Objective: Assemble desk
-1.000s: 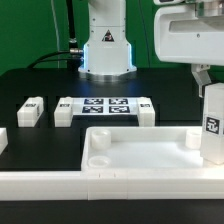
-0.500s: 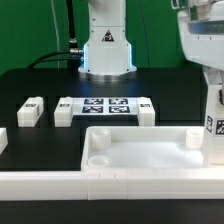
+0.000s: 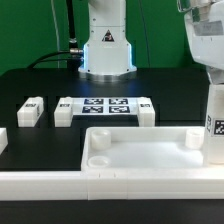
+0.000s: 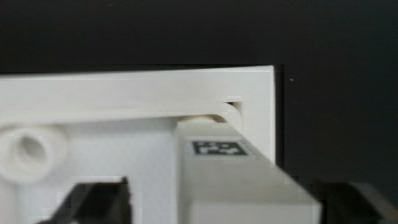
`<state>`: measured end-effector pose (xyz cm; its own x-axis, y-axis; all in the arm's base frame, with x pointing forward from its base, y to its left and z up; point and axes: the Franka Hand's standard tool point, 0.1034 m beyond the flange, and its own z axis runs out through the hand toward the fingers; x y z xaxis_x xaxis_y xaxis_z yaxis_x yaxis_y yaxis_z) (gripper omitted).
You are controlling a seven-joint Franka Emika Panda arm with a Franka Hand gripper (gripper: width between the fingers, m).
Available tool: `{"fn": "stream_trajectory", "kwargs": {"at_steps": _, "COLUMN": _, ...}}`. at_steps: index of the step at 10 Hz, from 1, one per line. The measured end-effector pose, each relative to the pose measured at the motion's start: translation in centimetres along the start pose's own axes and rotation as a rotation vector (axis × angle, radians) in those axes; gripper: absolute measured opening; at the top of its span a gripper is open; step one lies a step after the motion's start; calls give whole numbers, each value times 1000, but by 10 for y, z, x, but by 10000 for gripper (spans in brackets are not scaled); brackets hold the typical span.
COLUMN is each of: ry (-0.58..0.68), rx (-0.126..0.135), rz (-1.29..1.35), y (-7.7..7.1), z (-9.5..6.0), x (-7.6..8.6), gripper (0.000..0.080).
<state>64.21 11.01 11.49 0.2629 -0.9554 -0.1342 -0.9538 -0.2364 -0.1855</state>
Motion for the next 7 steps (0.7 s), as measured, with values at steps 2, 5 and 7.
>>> {"fn": "stream_trajectory", "kwargs": {"at_steps": 2, "ry": -19, "rx": -30, "rz": -269, "y": 4, "z": 2, "x": -3, "gripper": 640}}
{"fn": "stream_trajectory", "kwargs": {"at_steps": 5, "ry": -21, "rx": -27, "rz": -504, "y": 4, "z": 2, "x": -2, "gripper": 647}}
{"fn": "stream_trajectory", "kwargs": {"at_steps": 7, "ry": -34, "rx": -41, "rz": -845, "y": -1, "z": 1, "x": 2, "gripper": 649}}
